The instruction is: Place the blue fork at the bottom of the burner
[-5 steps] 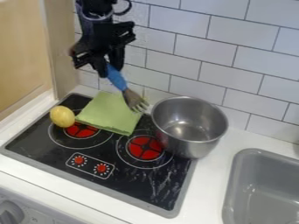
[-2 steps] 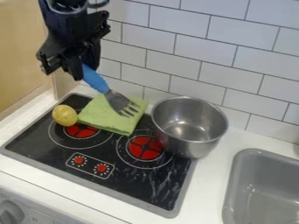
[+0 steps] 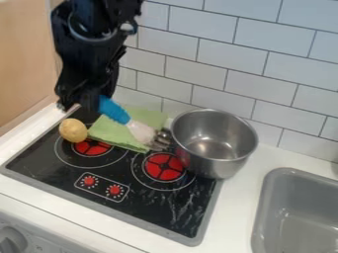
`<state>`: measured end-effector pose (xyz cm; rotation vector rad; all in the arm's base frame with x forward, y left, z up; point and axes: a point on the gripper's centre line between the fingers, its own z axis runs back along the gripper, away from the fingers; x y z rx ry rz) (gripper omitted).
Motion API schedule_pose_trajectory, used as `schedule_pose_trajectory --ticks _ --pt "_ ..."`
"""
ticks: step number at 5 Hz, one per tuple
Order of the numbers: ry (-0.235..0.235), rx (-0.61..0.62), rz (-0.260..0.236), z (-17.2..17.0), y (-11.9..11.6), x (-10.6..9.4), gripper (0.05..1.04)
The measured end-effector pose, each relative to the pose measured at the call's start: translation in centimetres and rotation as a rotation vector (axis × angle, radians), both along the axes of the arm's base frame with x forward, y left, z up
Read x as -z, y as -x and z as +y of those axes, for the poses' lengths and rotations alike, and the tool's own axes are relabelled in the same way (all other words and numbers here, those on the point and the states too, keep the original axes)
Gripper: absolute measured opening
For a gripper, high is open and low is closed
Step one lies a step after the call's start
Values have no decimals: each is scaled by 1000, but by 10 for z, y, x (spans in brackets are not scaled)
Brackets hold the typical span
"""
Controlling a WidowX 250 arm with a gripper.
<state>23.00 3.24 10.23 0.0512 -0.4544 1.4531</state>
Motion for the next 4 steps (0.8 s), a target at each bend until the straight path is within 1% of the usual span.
schedule_pose_trajectory --ticks 1,2,3,4 --pt "8 -45 55 0 8 17 310" --pt "19 -57 82 -1 9 28 310" --pt "50 -74 110 -1 10 46 310" --pt "103 -86 97 0 3 58 310"
